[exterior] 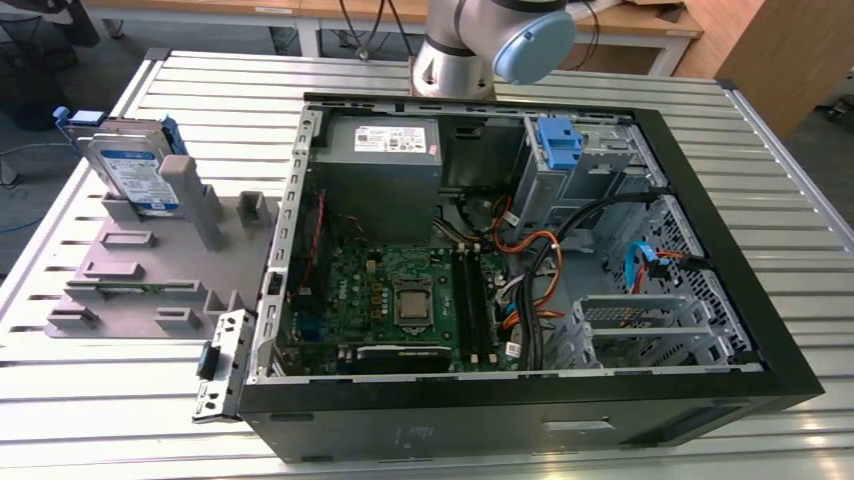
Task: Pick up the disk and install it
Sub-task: 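Pick up the disk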
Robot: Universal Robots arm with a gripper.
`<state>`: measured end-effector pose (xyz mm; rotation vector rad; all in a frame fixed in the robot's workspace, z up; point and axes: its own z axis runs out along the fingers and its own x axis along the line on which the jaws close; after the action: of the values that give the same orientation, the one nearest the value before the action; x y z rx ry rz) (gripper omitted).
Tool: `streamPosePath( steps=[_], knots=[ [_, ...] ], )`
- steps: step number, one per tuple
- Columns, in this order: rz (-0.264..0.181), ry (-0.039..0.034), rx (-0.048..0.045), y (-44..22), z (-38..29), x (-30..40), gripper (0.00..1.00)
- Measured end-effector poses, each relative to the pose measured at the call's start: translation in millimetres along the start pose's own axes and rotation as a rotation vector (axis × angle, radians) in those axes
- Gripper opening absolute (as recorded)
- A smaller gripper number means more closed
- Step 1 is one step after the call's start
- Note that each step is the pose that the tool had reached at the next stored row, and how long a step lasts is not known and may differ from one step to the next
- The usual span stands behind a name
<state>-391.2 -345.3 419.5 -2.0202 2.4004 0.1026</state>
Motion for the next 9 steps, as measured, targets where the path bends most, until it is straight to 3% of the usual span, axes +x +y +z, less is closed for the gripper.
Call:
streamPosePath(
  steps=[9],
  knots=[
    [-0.048, -0.0023, -0.0029, 3.2, 15.9, 1.5, 0.11]
  ],
)
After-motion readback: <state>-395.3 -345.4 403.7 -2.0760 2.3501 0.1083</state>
